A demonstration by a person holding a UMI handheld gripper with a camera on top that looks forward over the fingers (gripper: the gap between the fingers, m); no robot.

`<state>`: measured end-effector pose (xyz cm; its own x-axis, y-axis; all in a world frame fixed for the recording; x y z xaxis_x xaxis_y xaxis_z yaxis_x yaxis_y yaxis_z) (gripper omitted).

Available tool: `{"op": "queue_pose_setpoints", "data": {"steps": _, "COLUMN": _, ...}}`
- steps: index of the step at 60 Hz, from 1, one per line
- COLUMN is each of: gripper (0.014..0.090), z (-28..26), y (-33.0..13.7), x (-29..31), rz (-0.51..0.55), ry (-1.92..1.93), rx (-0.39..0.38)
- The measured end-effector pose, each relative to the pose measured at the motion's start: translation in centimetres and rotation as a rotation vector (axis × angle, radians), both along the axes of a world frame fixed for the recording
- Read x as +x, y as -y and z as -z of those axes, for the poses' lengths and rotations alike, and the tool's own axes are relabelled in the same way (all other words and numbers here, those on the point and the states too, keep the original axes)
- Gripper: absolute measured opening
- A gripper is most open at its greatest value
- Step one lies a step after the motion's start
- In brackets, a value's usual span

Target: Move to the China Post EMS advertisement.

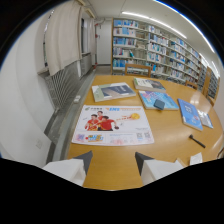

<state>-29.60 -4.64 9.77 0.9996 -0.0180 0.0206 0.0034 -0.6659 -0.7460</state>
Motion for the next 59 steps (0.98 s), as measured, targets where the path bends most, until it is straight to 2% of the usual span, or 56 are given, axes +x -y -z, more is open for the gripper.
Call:
{"op": "queue_pose_setpoints", "data": {"steps": 32, "gripper": 0.0846, "z": 6.6, "y": -16.4, "x": 0.3, "rz": -0.031, "ry": -0.013, "rx": -0.064}}
{"op": "queue_pose_setpoints", "data": {"steps": 43, "gripper": 0.0845, "z": 8.0, "y": -19.0, "x": -0.1, "rz": -0.037, "ry": -0.017, "rx": -0.087}}
{"op": "queue_pose_setpoints", "data": {"steps": 59, "gripper": 0.0843, "z": 8.6, "y": -19.3, "x": 0.2, "rz": -0.031, "ry": -0.017, "rx": -0.1}}
